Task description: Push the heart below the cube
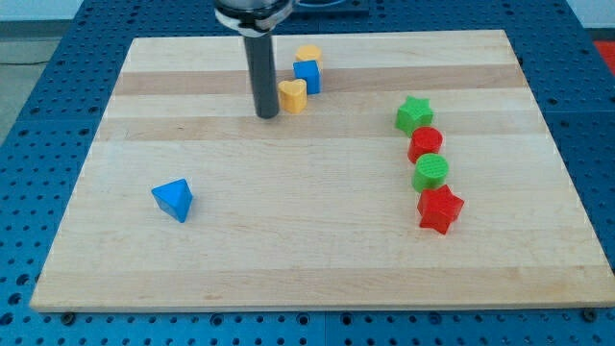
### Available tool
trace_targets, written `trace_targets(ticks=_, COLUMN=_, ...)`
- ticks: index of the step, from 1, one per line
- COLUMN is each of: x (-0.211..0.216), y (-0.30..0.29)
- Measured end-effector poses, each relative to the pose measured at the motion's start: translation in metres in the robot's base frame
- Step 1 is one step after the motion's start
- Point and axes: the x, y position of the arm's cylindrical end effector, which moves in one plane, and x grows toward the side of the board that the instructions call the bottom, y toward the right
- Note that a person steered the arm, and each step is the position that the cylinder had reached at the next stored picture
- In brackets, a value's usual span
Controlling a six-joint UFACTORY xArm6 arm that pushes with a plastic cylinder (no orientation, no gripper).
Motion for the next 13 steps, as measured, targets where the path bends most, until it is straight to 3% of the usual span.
trace_targets(ticks=2, x=-0.018, y=-0.049)
trace_targets(ticks=5, x=-0.018, y=0.006)
trace_targets(ticks=13, x=-0.018, y=0.035)
